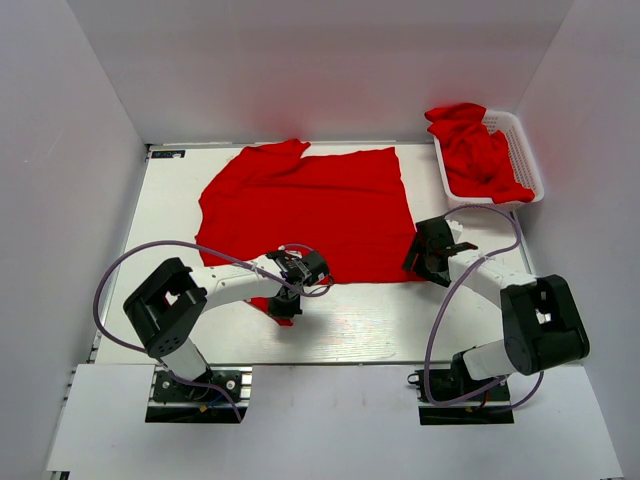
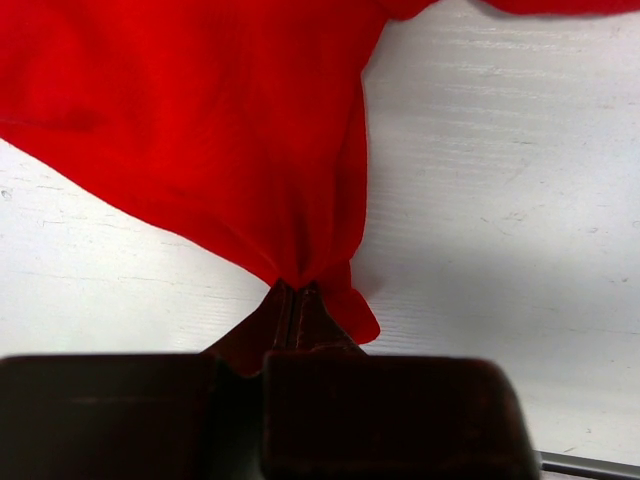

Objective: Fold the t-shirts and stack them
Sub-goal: Grap the side of the flattened tshirt closest away from the robot with both arms

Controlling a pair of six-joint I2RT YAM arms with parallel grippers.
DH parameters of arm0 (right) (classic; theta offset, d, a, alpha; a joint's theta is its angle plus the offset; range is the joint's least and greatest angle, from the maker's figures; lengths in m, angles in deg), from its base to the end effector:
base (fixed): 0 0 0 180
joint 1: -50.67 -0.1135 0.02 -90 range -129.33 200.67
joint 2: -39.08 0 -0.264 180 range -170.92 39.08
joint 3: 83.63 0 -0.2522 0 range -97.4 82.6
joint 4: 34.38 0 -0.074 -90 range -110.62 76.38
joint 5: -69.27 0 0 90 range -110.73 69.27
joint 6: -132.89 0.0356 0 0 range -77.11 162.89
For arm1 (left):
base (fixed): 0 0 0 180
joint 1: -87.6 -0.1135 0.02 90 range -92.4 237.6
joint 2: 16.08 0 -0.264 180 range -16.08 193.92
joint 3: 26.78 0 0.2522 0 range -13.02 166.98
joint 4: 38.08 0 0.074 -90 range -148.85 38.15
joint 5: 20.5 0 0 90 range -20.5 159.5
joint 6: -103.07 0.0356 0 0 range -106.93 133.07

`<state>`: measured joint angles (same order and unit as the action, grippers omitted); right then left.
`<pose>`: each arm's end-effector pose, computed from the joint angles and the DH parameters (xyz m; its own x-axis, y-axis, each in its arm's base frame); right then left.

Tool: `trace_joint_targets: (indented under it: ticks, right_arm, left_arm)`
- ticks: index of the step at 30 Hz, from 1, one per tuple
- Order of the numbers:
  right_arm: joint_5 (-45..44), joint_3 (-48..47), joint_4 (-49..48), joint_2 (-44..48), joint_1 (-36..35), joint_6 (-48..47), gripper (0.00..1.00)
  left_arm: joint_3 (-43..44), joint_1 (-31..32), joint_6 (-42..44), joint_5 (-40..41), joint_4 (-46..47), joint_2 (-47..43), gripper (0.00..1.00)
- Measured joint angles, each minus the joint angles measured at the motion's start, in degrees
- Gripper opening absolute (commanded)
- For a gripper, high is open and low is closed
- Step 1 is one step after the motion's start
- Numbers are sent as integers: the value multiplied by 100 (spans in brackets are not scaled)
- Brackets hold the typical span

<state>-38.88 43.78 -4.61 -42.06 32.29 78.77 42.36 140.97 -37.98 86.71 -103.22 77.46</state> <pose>0.2479 0.0707 0.1621 -0.7390 0.3413 -0.5809 0.3563 0.9297 0.0930 0.1677 -0.2079 0.1648 -0.9701 0.0598 -0.2351 0.0170 0.9836 0.1797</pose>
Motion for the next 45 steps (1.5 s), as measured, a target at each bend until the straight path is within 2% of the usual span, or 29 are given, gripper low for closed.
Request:
trace_joint_targets:
  ticks: [4, 7, 11, 12, 13, 14, 23, 33, 38, 45]
  right_arm:
    - [-120, -4, 2, -33, -2, -7, 72]
    - [-131, -4, 20, -35, -2, -22, 64]
    - [-142, 17, 37, -35, 2, -11, 28]
    - [-136, 28, 26, -35, 2, 20, 11]
    - [-114, 31, 20, -33, 0, -20, 3]
    - [-70, 35, -2, -33, 0, 22, 0]
    - [87, 37, 103, 72, -2, 20, 0]
    - [87, -232, 498, 232, -7, -85, 0]
    - [92, -728, 660, -13, -7, -195, 0]
    - [22, -1342, 844, -428, -2, -284, 0]
  left_arm:
    - [0, 0, 0, 0, -13, -2, 0]
    - [0, 0, 0, 0, -13, -2, 0]
    - [35, 0, 0, 4, -55, -2, 0]
    - [52, 0, 0, 7, -79, -2, 0]
    - [63, 0, 0, 11, -92, -2, 0]
    - [81, 0, 0, 15, -101, -2, 0]
    - [260, 0, 155, 181, -387, -28, 0]
    - [1082, -116, 1231, 643, -704, 125, 0]
    - [1635, -505, 1633, 1233, -901, 363, 0]
    - [1722, -1178, 2389, 1478, -636, 363, 0]
